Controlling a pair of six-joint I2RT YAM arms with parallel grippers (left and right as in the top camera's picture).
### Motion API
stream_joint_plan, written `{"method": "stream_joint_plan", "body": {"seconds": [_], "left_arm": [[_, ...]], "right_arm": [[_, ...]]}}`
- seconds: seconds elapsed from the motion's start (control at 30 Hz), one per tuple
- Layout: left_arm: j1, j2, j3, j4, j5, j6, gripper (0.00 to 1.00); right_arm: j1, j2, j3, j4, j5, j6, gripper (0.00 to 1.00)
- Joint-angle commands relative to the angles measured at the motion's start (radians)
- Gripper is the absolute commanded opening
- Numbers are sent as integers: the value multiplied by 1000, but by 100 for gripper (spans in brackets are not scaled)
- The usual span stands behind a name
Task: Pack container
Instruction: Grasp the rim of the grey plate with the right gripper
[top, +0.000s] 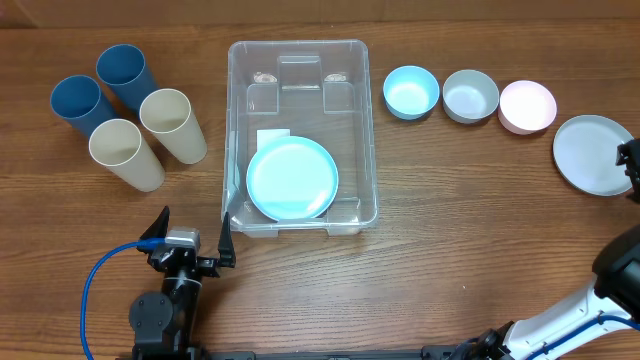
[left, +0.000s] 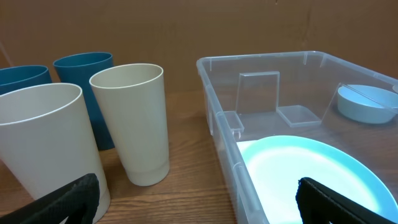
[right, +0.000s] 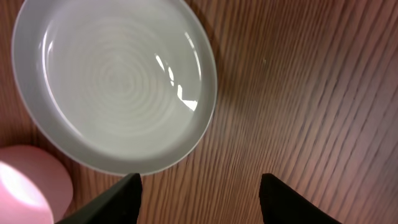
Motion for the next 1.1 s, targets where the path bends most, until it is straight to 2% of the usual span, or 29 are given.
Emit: {"method": "stream_joint_plan", "body": {"seconds": [0.0,0.17,0.4,0.5,0.67,0.77,0.8,0.83,1.0,1.07], "left_arm": [[7,-10,-3,-2,4,-6,100],[7,-10,-3,-2,4,-6,100],[7,-10,-3,-2,4,-6,100],[7,-10,-3,-2,4,-6,100],[7,-10,-3,-2,4,-6,100],[7,-10,-3,-2,4,-6,100],[7,-10,-3,-2,4,-6,100],[7,-10,-3,-2,4,-6,100],[7,-10,-3,-2,4,-6,100],[7,-10,-3,-2,4,-6,100]], "right_arm": [[-7,-8,-55,89,-6,14,62],[-6,-7,-140,251,-2,14,60],[-6,23,-274,362,18,14,58],[-6,69,-280,370,21,14,52],[-6,93,-281,388,22,14,26],[-6,103,-281,388,29,13,18],[-6,105,-282,387,29,11,8],[-6,105,-282,386,28,10,4],[-6,100,-262,354,-12,10,4],[-6,81,-203,290,-60,11,4]]}}
